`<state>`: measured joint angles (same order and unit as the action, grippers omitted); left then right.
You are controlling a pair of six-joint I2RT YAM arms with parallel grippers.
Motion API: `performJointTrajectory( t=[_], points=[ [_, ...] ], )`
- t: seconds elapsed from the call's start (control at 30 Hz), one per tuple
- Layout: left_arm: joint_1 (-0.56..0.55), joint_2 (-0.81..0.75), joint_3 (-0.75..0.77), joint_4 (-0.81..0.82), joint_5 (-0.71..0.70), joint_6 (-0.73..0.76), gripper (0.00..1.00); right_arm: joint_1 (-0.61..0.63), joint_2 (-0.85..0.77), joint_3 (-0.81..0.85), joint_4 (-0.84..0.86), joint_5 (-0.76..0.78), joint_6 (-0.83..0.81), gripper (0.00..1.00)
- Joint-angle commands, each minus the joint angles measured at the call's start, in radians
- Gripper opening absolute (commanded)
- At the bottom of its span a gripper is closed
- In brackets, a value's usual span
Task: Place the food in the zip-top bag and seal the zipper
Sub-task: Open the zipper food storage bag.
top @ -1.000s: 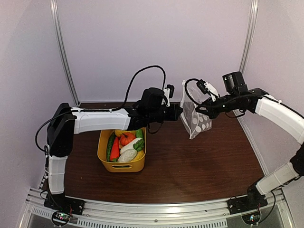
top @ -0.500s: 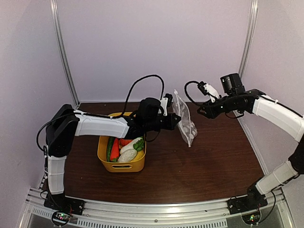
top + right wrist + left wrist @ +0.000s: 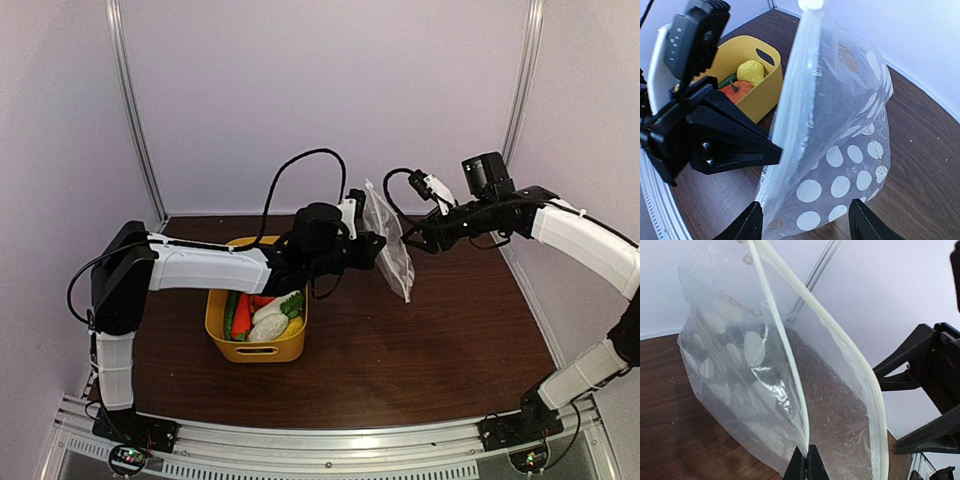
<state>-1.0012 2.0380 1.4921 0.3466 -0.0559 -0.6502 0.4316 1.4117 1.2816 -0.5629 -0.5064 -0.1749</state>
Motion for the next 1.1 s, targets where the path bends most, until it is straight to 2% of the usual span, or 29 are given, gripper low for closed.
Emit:
performJointTrajectory(
  t=[0.0,0.17,0.27,0.4,0.5,0.6,0.63,0.67,0.7,0.93,1.07],
  points=[
    [0.004,-0.028,-0.004,0.04,-0.039,-0.011,0.0,0.009,-0.034,-0.008,0.011,-0.101,0.026,0.61],
    [0.004,-0.03,-0.015,0.061,-0.055,-0.031,0.0,0.039,-0.022,-0.05,0.026,0.02,0.027,0.63],
    [0.005,-0.03,-0.011,0.083,-0.028,-0.054,0.0,0.055,0.004,-0.056,0.038,0.086,0.025,0.59],
    [0.005,-0.036,-0.009,0.083,-0.012,-0.068,0.0,0.058,0.027,-0.033,0.057,0.198,0.059,0.44],
    [0.005,-0.038,-0.02,0.078,-0.013,-0.061,0.0,0.05,0.026,-0.03,0.076,0.272,0.079,0.29],
    [0.005,-0.039,-0.033,0.078,0.001,-0.066,0.0,0.039,0.02,-0.03,0.094,0.285,0.093,0.24],
    [0.004,-0.038,-0.043,0.08,0.012,-0.069,0.0,0.038,0.023,-0.027,0.097,0.285,0.093,0.17],
    [0.004,-0.039,-0.05,0.084,0.02,-0.072,0.0,0.038,0.027,-0.021,0.097,0.286,0.09,0.05],
    [0.004,-0.04,-0.058,0.082,0.026,-0.079,0.0,0.037,0.036,-0.012,0.091,0.309,0.089,0.0],
    [0.005,-0.053,-0.125,-0.013,-0.002,-0.167,0.0,-0.007,-0.014,-0.007,0.113,0.558,0.107,0.0],
    [0.004,-0.044,-0.144,0.014,0.029,-0.187,0.0,-0.013,-0.061,-0.049,0.134,0.586,0.094,0.0]
  ],
)
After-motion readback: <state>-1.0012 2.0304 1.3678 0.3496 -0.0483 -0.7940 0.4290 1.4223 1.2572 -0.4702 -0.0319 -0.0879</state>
